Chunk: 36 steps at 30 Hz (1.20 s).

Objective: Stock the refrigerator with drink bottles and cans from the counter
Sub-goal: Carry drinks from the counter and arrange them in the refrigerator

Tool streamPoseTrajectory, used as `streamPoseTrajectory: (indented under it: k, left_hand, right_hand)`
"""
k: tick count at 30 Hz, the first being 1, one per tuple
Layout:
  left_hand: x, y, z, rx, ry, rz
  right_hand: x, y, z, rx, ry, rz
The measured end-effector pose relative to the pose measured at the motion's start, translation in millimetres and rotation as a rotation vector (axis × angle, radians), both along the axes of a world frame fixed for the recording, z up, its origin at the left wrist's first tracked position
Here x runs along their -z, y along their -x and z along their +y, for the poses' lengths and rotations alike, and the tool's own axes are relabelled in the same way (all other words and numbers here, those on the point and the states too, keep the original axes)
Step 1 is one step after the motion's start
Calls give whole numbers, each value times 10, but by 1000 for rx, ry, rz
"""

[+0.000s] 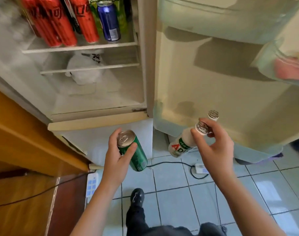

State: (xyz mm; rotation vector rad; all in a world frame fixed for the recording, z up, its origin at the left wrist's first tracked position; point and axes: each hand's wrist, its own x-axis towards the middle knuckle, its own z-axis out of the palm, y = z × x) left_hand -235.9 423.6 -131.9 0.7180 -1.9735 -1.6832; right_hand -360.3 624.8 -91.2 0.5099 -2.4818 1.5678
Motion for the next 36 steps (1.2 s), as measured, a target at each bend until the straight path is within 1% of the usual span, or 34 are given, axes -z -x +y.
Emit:
streamPoseTrajectory:
  k: [7, 11, 14, 19, 23, 27, 32, 36]
  left_hand:
    - [157, 513, -766, 94, -10, -12]
    - [110, 847, -1105, 185, -31, -14]
    - [91, 1035, -1205, 235, -75, -28]
    - [75, 1246, -1306, 286, -58, -35]
    - [75, 1272, -1286, 297, -37, -45]
    - [15, 1278, -1359, 291, -23, -54]
    - [16, 1240, -1337, 252, -32, -56]
    - [18, 1213, -1339, 232, -35, -50]
  right_hand:
    - [-98, 315, -527, 301, 81, 110]
    - [-147, 523, -780, 418, 14, 156]
    - [-100, 641, -893, 399, -135, 132]
    - [83, 776, -1007, 307, -350, 124]
    - [231, 828, -1009, 204, -494, 80]
    - [293, 830, -1036, 162, -521, 50]
    - [317, 831, -1068, 130, -529, 116]
    - [303, 805, -1048, 175, -489, 109]
